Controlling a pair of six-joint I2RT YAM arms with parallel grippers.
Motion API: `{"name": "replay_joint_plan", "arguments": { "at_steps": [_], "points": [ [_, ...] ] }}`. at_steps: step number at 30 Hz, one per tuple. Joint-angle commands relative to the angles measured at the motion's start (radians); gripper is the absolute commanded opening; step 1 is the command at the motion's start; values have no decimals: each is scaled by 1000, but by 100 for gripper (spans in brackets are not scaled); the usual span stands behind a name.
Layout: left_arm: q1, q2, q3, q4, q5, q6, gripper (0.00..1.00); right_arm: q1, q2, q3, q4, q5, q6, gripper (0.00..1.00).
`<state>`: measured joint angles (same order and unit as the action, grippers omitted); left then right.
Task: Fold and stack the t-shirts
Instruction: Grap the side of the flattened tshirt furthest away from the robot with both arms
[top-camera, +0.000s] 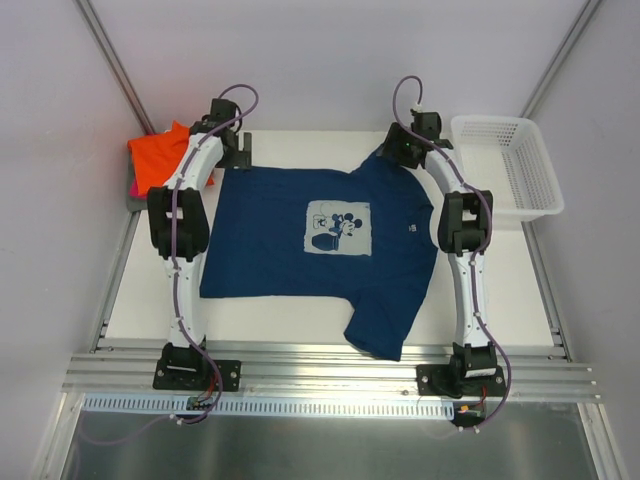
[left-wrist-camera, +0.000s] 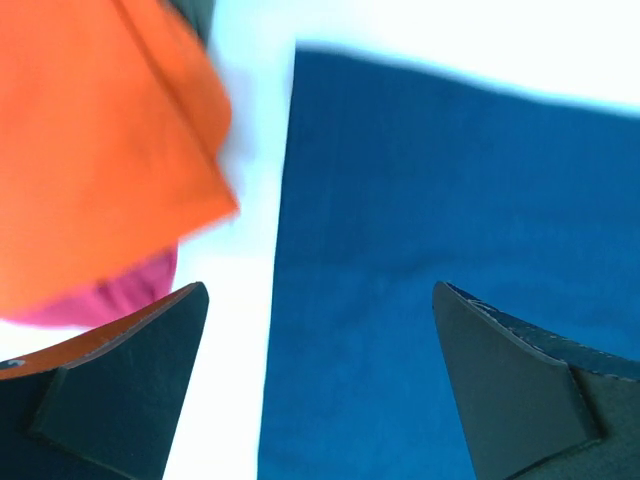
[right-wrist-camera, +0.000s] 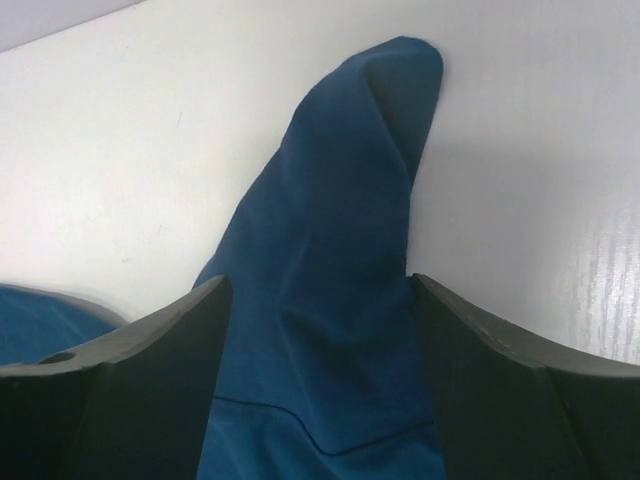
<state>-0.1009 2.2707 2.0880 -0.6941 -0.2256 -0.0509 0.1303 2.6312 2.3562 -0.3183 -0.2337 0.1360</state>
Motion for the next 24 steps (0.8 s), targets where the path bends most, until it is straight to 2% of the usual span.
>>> {"name": "replay_joint_plan", "arguments": {
  "at_steps": [1,7,8,14,19,24],
  "points": [
    [38,81,110,10,104,31,94,-15,-22,12,19,-7,17,76],
    [76,199,198,33,216,39,86,-40,-45,-21,2,2,2,75],
    [81,216,202,33,273,39,86,-43,-46,-23,-1,4,-2,75],
    [87,279,241,34,357,36,84,-44,-60,-37,-8,14,-26,76],
    [95,314,273,50,381,28,85,-38,-68,-44,-10,20,-35,76],
    [124,336,279,54,394,25,80,-35,-66,-41,-10,20,-41,73]
  ]
}}
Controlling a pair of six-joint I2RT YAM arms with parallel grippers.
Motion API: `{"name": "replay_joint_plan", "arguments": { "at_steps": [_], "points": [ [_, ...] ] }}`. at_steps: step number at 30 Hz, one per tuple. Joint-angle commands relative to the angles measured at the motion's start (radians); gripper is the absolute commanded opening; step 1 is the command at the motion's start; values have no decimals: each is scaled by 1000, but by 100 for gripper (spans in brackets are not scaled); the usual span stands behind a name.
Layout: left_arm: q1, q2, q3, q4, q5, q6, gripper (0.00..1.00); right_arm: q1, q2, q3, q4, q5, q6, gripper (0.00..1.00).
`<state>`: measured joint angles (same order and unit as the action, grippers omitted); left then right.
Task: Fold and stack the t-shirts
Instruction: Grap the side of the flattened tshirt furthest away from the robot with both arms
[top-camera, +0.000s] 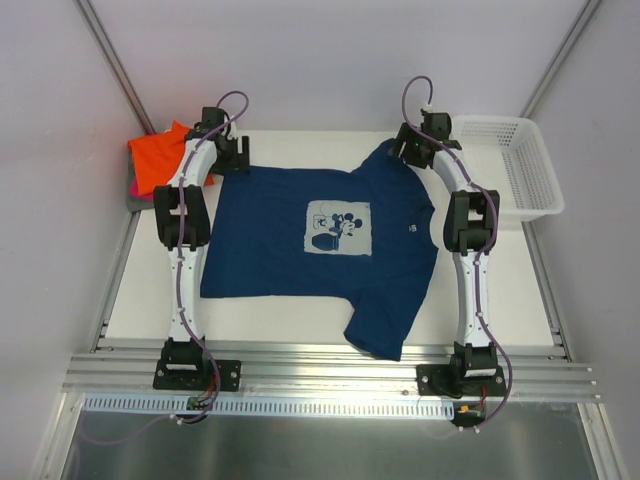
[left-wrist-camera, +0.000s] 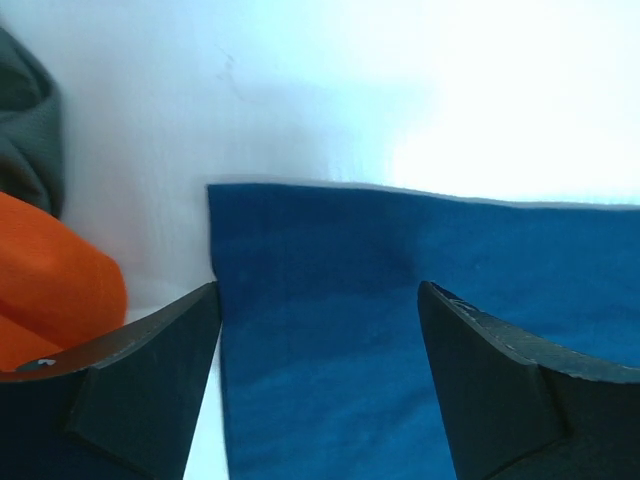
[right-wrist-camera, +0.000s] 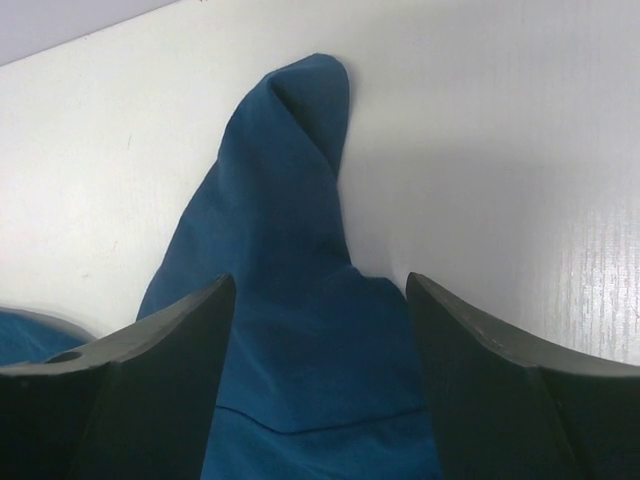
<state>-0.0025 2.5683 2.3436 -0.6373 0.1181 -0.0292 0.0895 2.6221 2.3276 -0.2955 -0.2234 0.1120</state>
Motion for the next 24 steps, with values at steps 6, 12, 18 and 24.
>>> {"name": "replay_joint_plan", "arguments": {
  "at_steps": [6,12,18,24],
  "points": [
    [35,47,43,1,23,-15,73,15,-51,-2,-34,10,-26,57],
    [36,58,62,-1,81,-20,65,18,-42,18,-36,19,-20,61],
    [38,64,63,-1,141,-26,48,24,-45,16,-39,38,-25,57],
    [36,61,59,1,149,-23,17,27,-45,16,-27,26,-29,34]
  ]
}}
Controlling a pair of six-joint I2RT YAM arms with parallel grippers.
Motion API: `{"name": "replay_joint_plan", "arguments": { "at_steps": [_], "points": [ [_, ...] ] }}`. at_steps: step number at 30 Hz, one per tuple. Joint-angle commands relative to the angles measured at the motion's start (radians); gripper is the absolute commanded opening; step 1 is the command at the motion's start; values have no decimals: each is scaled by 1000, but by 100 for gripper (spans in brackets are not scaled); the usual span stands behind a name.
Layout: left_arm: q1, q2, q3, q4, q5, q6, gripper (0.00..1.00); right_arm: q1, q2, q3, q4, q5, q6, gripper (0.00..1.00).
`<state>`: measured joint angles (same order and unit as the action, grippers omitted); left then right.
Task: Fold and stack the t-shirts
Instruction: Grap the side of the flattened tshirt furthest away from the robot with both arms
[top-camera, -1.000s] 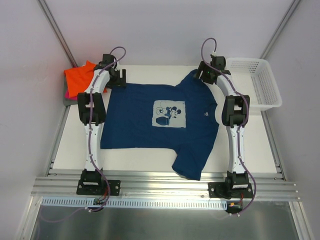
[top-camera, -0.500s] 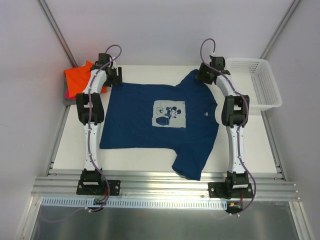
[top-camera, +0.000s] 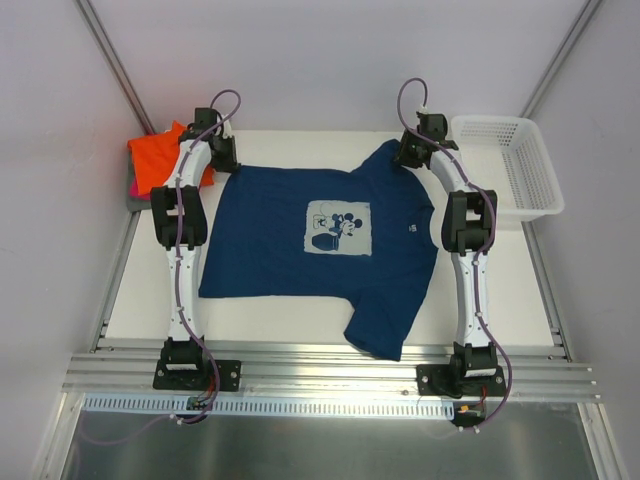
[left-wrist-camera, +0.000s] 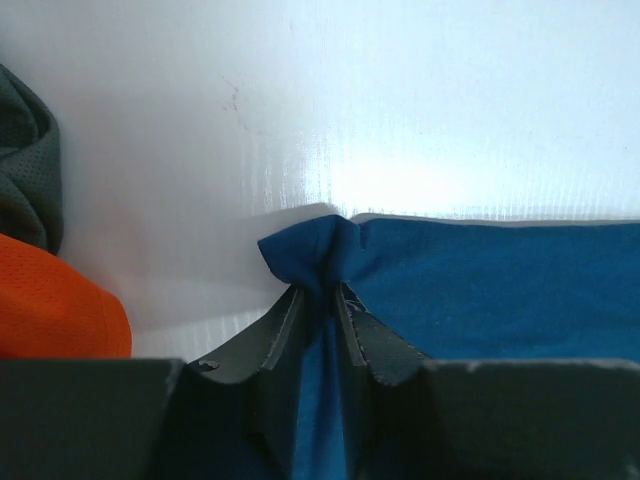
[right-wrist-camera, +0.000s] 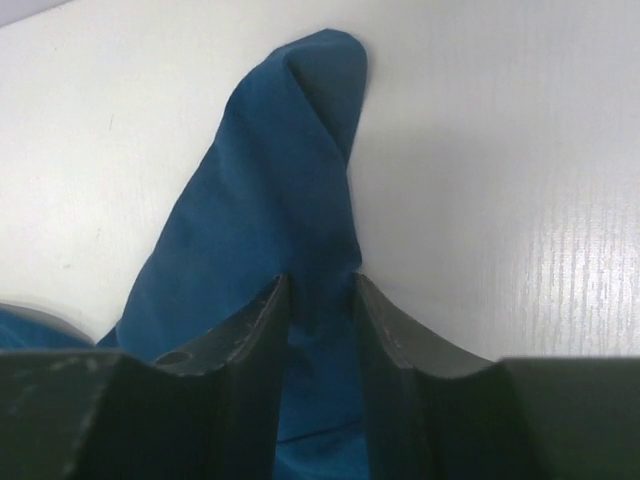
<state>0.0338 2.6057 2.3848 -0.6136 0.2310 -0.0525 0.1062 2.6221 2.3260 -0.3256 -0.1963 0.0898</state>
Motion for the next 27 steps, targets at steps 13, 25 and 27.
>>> {"name": "replay_joint_plan", "arguments": {
  "at_steps": [13,25,27],
  "points": [
    [-11,4,8,-21,-7,9,0,15,-60,9,19,-18,-62,1],
    [-9,-144,-67,-26,33,8,0,-31,-240,-128,8,-71,-73,1],
    [-8,-159,-72,-28,34,8,0,-36,-273,-140,7,-75,-73,1]
  ]
}}
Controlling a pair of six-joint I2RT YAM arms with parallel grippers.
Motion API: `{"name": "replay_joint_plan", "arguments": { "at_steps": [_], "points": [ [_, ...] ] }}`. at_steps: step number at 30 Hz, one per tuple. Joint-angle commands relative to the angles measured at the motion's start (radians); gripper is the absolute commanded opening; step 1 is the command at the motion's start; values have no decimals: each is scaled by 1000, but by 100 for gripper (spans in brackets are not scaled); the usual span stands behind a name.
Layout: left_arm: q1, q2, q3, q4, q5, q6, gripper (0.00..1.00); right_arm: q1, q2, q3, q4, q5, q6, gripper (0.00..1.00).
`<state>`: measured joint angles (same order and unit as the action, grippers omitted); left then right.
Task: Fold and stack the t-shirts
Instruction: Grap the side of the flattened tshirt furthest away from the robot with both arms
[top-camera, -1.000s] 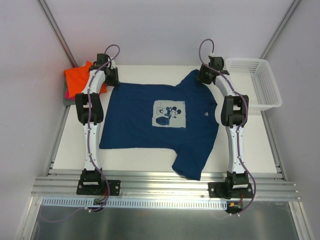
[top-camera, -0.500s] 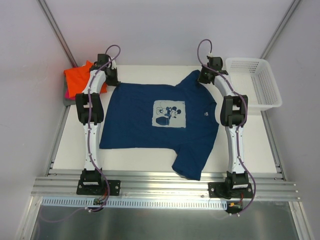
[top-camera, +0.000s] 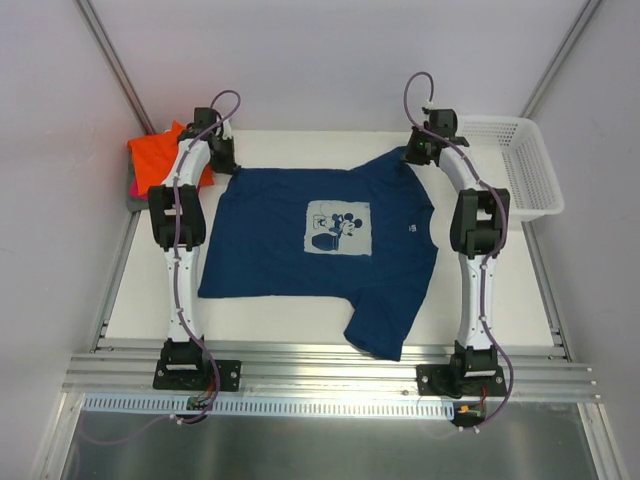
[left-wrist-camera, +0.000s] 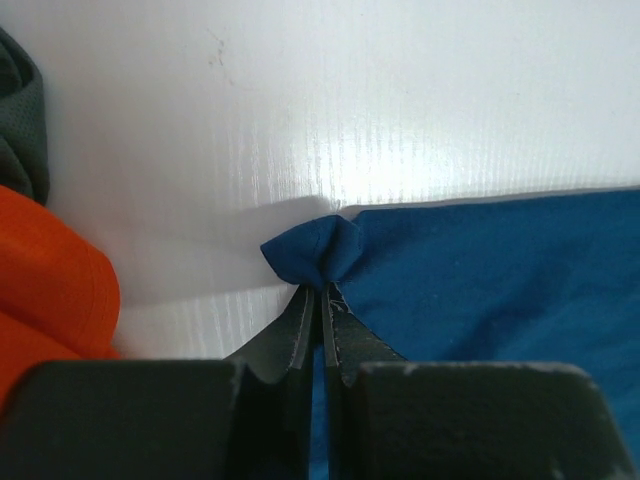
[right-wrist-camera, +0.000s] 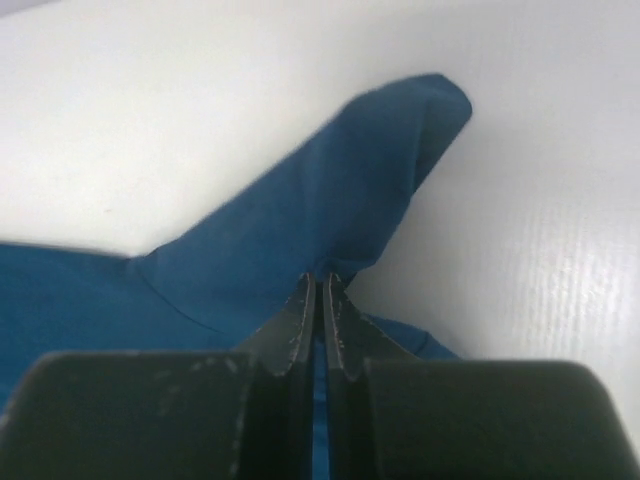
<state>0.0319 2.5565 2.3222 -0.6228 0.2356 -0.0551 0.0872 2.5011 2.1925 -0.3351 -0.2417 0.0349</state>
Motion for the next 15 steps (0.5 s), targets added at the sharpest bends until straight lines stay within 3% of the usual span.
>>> {"name": "replay_joint_plan", "arguments": {
  "at_steps": [1,6,15],
  "points": [
    [-6,-114,-11,-18,31,11,0,-21,-160,-11,18,-33,-20,1],
    [-6,-154,-7,-18,31,-3,0,-27,-217,-22,1,-48,-29,1],
    [2,-303,-101,-32,64,-34,0,-21,-375,-189,-36,-94,-7,1]
  ]
}}
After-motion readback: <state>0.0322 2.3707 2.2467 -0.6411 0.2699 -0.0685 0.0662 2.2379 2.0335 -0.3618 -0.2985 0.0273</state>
